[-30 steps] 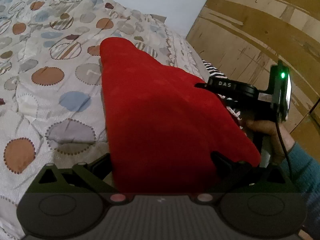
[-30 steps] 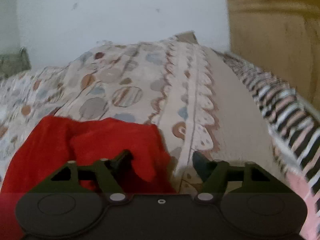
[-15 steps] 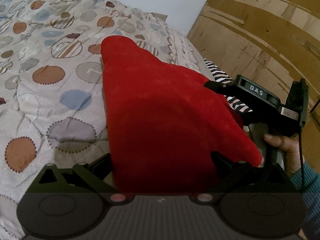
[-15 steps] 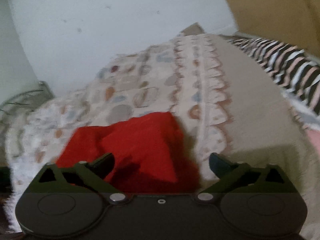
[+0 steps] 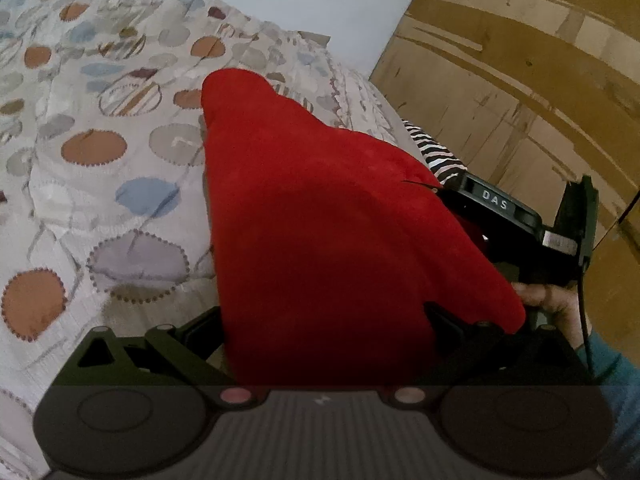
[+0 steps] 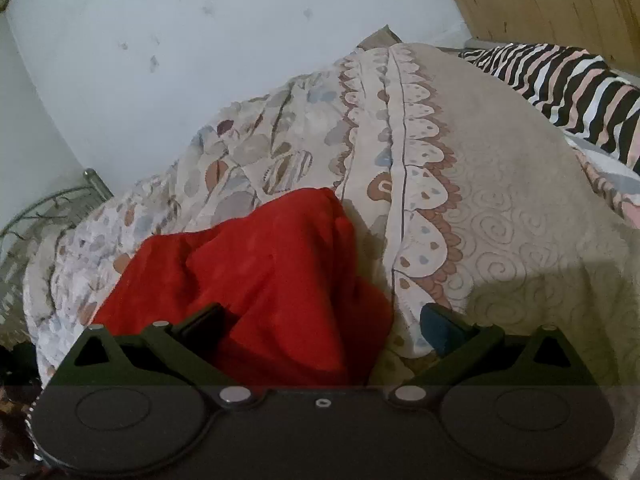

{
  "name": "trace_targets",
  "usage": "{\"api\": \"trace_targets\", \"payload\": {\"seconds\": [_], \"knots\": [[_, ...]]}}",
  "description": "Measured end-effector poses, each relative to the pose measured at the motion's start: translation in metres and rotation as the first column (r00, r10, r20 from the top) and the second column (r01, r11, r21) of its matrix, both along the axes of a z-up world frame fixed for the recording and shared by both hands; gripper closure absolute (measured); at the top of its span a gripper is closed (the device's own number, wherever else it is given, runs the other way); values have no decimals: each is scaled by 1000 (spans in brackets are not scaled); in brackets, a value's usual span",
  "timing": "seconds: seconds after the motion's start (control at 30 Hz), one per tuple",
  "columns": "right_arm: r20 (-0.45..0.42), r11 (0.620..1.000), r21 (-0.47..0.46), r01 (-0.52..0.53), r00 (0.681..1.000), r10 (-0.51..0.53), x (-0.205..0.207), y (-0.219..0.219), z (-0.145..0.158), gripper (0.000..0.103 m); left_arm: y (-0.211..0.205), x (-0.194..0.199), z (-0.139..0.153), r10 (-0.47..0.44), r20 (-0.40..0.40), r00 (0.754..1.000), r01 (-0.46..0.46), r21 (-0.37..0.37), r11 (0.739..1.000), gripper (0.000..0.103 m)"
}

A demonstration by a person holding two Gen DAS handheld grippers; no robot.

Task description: Fold small clothes

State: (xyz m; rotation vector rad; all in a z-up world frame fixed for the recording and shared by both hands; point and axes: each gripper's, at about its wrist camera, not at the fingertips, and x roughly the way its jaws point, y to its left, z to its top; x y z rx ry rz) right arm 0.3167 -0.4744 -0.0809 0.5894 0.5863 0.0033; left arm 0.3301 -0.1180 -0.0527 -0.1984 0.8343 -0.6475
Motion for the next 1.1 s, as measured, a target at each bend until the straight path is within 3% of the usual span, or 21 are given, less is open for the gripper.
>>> {"api": "trace_targets", "payload": {"seconds": [0.27, 0.37, 0.53, 0.83, 0.93, 1.03, 1.1], "knots": [[32, 991, 132, 38, 999, -42, -1, -14, 0, 2, 0, 0, -2, -5, 0, 1000, 5, -7, 1000, 0], [15, 995, 76, 62, 998, -63, -2, -10, -2, 14, 1, 3, 0, -9, -10, 1000, 9, -15, 1000, 0], [44, 997, -50, 60, 997, -58, -7, 6, -3, 18, 11, 11, 9, -16, -61, 998, 12, -59, 998, 0], [77, 993, -96, 70, 995, -63, -10, 12, -7, 18, 20, 20, 35, 45, 1, 999, -45, -142, 989, 1], [80, 992, -103, 71, 995, -63, -11, 13, -6, 18, 14, 30, 31, 67, -30, 997, -70, -123, 990, 1], [84, 993, -93, 70, 995, -62, -11, 12, -8, 17, 6, 38, 17, 53, -89, 995, -57, -48, 997, 0], [87, 994, -84, 69, 994, -62, -11, 11, -9, 17, 9, 40, 7, 41, -117, 992, -51, -80, 996, 0]]}}
